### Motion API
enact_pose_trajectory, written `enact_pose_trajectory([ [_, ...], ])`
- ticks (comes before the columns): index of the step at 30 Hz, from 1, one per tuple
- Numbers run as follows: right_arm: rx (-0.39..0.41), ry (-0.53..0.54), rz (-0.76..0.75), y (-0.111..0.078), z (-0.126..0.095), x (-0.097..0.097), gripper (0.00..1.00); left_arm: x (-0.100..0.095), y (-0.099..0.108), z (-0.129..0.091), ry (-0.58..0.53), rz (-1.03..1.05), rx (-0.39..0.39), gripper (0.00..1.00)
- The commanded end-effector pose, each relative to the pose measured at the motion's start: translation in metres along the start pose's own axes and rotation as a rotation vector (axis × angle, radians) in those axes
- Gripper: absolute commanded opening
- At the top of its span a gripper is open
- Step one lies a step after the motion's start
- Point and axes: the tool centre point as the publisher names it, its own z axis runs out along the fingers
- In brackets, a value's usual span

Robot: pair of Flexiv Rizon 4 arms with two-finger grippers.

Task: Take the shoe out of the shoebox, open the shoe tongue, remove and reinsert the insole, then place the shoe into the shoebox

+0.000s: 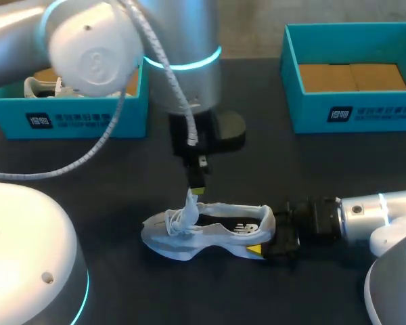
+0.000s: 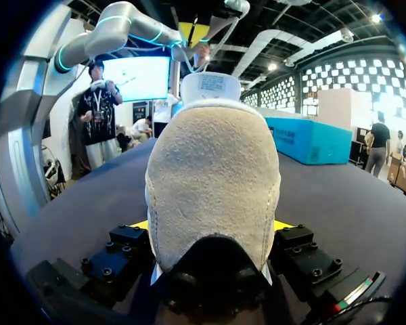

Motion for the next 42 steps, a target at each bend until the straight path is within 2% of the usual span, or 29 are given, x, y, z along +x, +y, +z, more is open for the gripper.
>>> enact_pose_trajectory([
  [1,0.006,0.0,0.001,-0.001,0.0,0.001,0.0,-0.015,-0.027,0.028,0.033,0.026,-0.131,0.0],
  [14,0.006,0.0,0.001,-0.001,0.0,0.001,0.0,-0.014,-0.046,0.069,-0.008,0.156,-0.086,0.0],
  [20,0.006,0.0,0.001,-0.001,0.0,0.001,0.0,-0.015,-0.047,0.093,-0.018,0.208,-0.093,0.0],
  [24,0.006,0.0,0.001,-0.001,0.0,0.001,0.0,-0.017,-0.045,0.104,0.025,0.221,-0.084,0.0],
  [28,0.006,0.0,0.001,-0.001,0.0,0.001,0.0,-0.017,-0.039,0.105,0.086,0.236,-0.096,0.0],
  [42,0.006,0.0,0.001,-0.001,0.0,0.001,0.0,-0.017,-0.039,0.105,0.086,0.236,-0.096,0.0],
])
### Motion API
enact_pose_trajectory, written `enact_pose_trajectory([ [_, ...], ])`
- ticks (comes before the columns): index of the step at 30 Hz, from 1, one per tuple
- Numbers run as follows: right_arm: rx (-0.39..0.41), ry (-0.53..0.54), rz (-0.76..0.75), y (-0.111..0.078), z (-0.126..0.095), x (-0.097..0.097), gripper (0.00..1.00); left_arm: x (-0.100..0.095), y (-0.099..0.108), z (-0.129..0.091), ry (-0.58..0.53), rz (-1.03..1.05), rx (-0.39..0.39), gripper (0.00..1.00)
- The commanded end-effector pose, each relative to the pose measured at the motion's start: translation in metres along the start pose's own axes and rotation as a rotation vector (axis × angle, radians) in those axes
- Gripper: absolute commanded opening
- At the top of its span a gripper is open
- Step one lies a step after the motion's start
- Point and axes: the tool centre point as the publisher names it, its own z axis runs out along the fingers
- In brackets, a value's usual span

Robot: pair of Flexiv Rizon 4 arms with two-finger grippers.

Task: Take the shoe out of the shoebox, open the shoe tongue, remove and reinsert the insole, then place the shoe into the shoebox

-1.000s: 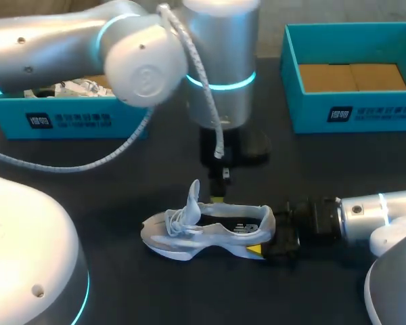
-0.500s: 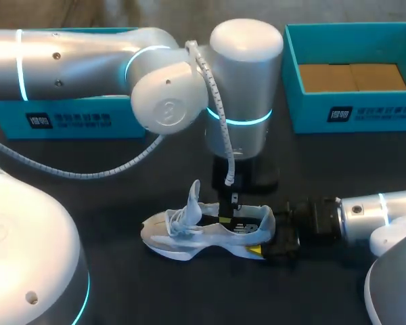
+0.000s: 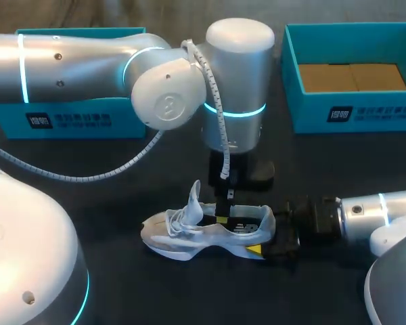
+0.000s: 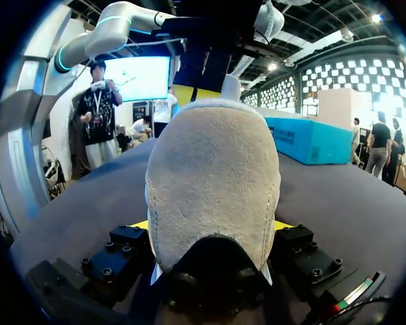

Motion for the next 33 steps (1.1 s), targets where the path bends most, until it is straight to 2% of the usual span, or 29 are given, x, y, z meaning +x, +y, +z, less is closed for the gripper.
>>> enact_pose_trajectory([
  [1,0.006,0.0,0.001,-0.001,0.0,0.001,0.0,0.001,0.001,0.0,-0.001,0.0,0.001,0.0],
  [13,0.006,0.0,0.001,-0.001,0.0,0.001,0.0,-0.017,-0.007,0.019,0.01,0.012,0.016,0.0],
  [16,0.006,0.0,0.001,-0.001,0.0,0.001,0.0,-0.022,-0.005,0.025,0.045,0.006,0.019,0.0],
  [22,0.006,0.0,0.001,-0.001,0.0,0.001,0.0,-0.017,0.001,0.031,0.092,0.017,0.03,0.0],
  [33,0.006,0.0,0.001,-0.001,0.0,0.001,0.0,-0.005,0.009,0.056,0.136,0.029,0.044,0.0],
])
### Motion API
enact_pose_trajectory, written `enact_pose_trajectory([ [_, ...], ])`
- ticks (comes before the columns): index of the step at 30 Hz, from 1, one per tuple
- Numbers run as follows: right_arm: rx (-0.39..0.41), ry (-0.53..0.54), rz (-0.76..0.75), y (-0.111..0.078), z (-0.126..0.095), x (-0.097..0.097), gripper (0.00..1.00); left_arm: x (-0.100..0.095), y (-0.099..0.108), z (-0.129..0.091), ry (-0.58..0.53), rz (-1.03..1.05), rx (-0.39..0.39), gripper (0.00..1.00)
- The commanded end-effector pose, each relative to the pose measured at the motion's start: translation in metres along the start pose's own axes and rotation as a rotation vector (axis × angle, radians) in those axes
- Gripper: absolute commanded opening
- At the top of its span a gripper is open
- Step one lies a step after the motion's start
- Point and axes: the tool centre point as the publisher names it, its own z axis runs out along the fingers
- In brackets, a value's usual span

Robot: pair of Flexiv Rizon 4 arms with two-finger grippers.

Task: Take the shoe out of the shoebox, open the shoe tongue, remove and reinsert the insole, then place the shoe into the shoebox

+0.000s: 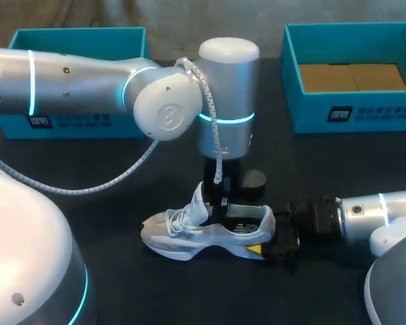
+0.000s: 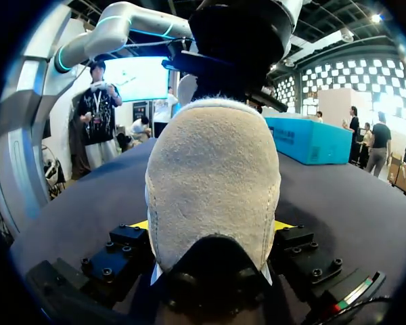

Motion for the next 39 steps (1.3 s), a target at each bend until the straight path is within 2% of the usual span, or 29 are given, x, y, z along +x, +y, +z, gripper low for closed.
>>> enact_pose_trajectory([
  [1,0.006,0.0,0.001,-0.001,0.0,0.001,0.0,0.003,0.003,0.009,-0.001,0.012,0.01,0.0],
  [12,0.006,0.0,0.001,-0.001,0.0,0.001,0.0,0.008,0.0,0.023,-0.052,0.018,0.034,0.0],
  [23,0.006,0.0,0.001,-0.001,0.0,0.001,0.0,0.0,-0.004,0.033,-0.119,-0.014,0.041,0.0],
  [24,0.006,0.0,0.001,-0.001,0.0,0.001,0.0,-0.001,-0.004,0.034,-0.135,-0.017,0.038,0.02],
  [26,0.006,0.0,0.001,-0.001,0.0,0.001,0.0,-0.003,-0.004,0.035,-0.144,-0.018,0.039,0.16],
  [29,0.006,0.0,0.001,-0.001,0.0,0.001,0.0,-0.004,-0.004,0.036,-0.162,-0.019,0.041,0.31],
  [34,0.006,0.0,0.001,-0.001,0.0,0.001,0.0,-0.006,-0.005,0.038,-0.218,-0.023,0.034,0.41],
  [39,0.006,0.0,0.001,-0.001,0.0,0.001,0.0,-0.012,-0.006,0.042,-0.277,-0.019,0.019,0.41],
])
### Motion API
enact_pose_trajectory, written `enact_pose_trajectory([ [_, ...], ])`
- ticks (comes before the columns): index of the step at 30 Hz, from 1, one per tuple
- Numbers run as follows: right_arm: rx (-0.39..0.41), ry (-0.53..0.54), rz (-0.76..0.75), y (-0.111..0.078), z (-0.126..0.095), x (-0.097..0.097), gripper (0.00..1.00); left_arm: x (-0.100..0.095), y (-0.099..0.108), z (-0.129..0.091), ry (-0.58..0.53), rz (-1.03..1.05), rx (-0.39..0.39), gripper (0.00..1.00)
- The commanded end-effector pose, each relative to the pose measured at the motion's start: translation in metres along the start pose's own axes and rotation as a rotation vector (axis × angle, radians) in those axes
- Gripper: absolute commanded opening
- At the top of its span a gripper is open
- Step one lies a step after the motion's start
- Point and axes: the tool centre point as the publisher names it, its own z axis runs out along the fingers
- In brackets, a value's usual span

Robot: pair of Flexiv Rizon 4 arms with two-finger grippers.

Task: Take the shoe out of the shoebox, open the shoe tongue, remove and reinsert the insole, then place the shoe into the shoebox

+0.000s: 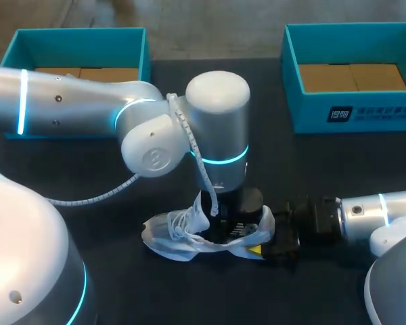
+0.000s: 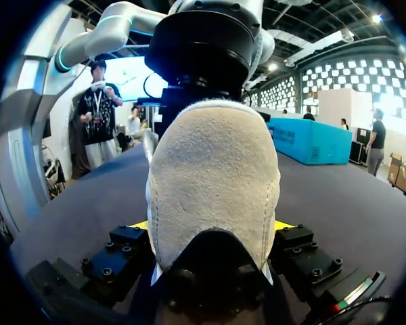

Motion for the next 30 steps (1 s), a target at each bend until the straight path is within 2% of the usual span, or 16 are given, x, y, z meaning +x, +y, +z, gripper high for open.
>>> enact_pose_trajectory([
  [1,0.005,0.0,0.002,0.0,0.0,0.0,0.0,0.001,-0.003,0.012,-0.052,0.0,-0.007,0.4],
  [12,0.005,0.0,0.002,0.0,0.0,0.0,0.0,-0.024,0.001,0.01,-0.112,-0.004,0.003,0.4],
  [20,0.005,0.0,0.002,0.0,0.0,0.0,0.0,-0.033,0.004,0.014,-0.17,0.001,-0.022,0.38],
  [24,0.005,0.0,0.002,0.0,0.0,0.0,0.0,-0.039,0.003,0.016,-0.236,-0.004,-0.042,0.37],
  [26,0.005,0.0,0.002,0.0,0.0,0.0,0.0,-0.043,0.003,0.016,-0.267,-0.011,-0.052,0.33],
  [30,0.005,0.0,0.002,0.0,0.0,0.0,0.0,-0.053,0.004,0.013,-0.301,-0.029,-0.057,0.17],
])
